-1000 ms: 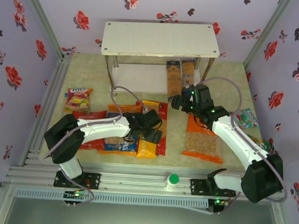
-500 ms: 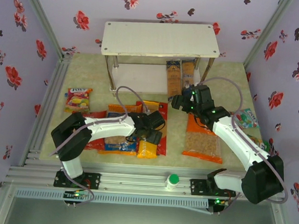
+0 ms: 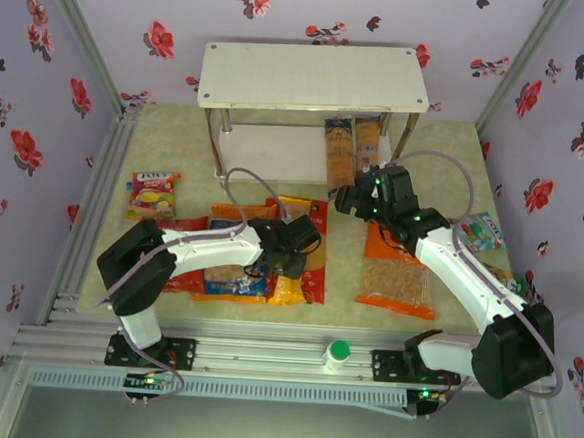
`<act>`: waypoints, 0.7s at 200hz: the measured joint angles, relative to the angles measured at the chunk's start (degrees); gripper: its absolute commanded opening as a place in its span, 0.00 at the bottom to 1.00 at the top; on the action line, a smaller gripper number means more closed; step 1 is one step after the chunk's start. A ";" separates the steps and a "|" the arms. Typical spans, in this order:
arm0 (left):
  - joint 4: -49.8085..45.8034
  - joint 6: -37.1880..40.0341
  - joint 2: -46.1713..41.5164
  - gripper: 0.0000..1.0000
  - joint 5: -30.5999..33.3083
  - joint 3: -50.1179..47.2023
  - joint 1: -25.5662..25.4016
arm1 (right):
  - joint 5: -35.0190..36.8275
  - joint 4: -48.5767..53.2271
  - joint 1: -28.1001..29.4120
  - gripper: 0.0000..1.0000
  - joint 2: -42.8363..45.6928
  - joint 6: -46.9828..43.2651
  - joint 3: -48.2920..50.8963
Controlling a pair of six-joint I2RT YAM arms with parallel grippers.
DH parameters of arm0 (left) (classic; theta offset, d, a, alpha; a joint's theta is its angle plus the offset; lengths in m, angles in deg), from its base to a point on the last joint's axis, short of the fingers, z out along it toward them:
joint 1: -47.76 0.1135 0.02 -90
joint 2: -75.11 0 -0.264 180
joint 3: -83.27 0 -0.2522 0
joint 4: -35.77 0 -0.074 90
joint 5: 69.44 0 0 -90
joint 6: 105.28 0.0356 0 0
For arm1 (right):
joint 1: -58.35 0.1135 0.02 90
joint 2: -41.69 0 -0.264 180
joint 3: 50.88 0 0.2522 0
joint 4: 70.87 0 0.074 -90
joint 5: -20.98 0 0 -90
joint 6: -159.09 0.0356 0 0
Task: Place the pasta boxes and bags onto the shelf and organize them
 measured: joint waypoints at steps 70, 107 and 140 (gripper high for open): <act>1.22 0.13 -3.72 0.00 -2.12 -2.12 1.90 | -0.63 0.02 0.00 0.99 -1.07 0.00 0.00; 1.20 0.15 -7.54 0.00 -2.89 -4.76 3.45 | -0.68 0.02 0.00 0.99 -1.44 -0.11 0.00; -1.01 0.55 -13.16 0.00 -3.30 -5.90 5.95 | -0.61 0.04 0.00 0.99 -1.51 -0.15 -0.02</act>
